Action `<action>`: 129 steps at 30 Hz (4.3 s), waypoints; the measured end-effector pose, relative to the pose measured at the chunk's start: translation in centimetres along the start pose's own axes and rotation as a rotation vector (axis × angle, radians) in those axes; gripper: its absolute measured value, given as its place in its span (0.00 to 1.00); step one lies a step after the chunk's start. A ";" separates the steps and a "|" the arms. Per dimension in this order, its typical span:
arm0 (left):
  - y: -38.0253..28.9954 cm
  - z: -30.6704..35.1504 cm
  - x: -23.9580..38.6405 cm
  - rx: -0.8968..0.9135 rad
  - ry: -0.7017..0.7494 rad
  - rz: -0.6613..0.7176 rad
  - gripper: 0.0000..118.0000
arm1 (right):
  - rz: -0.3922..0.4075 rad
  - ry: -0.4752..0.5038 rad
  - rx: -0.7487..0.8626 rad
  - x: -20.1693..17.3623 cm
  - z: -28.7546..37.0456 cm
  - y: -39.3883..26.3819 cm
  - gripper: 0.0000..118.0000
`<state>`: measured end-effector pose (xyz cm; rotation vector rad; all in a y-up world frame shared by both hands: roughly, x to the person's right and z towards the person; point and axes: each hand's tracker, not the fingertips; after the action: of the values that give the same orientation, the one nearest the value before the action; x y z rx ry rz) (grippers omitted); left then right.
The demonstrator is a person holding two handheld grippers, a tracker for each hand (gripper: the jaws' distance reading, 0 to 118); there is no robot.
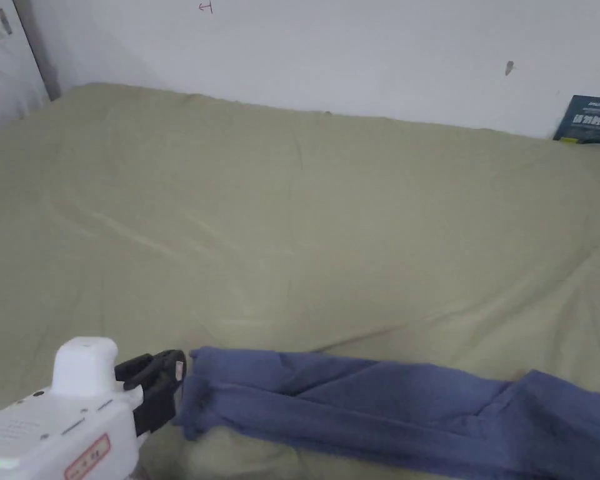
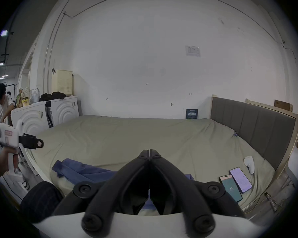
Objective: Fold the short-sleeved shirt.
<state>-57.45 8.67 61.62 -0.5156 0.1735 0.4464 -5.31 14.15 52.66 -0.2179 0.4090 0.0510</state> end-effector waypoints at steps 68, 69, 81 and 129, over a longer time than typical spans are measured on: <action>5.2 -9.6 5.4 -0.163 -0.066 0.093 0.96 | -0.096 0.072 -0.007 0.0 -1.0 0.2 0.00; 5.2 -9.5 4.5 -0.160 -0.013 0.075 0.96 | -0.100 0.074 -0.010 -0.1 -1.1 0.0 0.00; -8.9 -20.5 13.4 -0.552 -0.187 0.022 0.10 | -0.109 0.070 -0.033 -0.3 -1.0 -0.2 0.00; -1.5 -16.7 -5.9 -0.378 -0.339 0.533 0.07 | -0.068 0.120 -0.103 -2.8 -3.9 0.4 0.00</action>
<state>-62.81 -3.21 49.55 -0.7559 -0.1096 1.0905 -9.44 13.66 50.19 -0.3373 0.5182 -0.0083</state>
